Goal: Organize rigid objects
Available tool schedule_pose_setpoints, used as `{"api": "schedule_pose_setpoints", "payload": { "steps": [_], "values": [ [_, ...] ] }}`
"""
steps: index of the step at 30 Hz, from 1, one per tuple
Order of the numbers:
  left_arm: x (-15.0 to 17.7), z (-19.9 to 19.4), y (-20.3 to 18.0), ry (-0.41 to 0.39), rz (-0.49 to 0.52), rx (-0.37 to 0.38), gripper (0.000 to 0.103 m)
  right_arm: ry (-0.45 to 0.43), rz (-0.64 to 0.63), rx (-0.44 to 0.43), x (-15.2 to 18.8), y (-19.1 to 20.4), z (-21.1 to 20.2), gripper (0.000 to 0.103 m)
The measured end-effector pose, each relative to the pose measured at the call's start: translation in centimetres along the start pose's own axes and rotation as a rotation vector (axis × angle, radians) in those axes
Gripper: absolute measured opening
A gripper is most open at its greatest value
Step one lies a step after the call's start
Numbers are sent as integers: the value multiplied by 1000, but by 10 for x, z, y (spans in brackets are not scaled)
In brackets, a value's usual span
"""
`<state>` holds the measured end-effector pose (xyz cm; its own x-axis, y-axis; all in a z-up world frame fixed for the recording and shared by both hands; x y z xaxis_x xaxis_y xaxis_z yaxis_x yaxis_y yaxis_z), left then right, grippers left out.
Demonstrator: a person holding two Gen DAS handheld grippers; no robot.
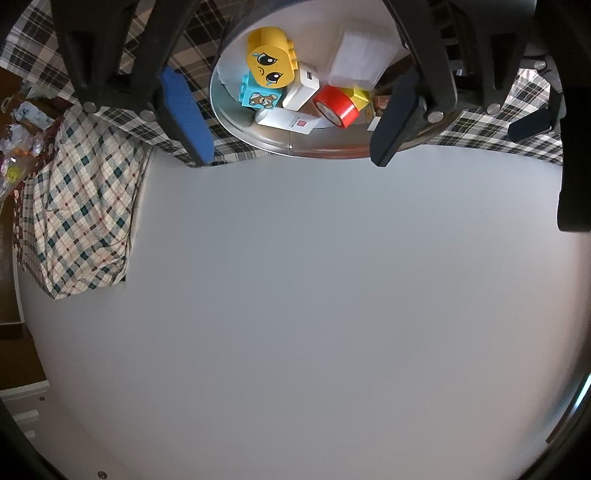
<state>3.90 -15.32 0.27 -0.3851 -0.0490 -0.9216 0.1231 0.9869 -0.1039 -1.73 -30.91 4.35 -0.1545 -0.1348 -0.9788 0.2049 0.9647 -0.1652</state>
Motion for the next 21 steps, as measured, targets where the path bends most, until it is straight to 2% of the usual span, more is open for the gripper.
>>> {"api": "schedule_pose_setpoints", "payload": {
  "steps": [6, 12, 21],
  "values": [
    [3, -11, 3, -12, -13, -5, 103, -42, 1, 0, 1, 0, -23, 93],
    [6, -19, 0, -22, 9, -3, 103, -121, -2, 43, -1, -1, -46, 98],
    [7, -29, 1, -66, -1, -47, 103, -146, 2, 60, -1, -5, -55, 102]
  ]
}}
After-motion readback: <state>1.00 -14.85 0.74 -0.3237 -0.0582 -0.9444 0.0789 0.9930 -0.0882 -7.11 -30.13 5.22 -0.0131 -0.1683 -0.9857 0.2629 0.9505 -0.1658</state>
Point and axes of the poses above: each gripper's, at about its wrist camera, not at the fingertips, and z roughly the way its jaws point, y to its left, x to its underside, the point moved 1 cm from there along z, roughly the way its jaws point, and after that the axes turned 9 degrees about -z, right-handed, at the moved point
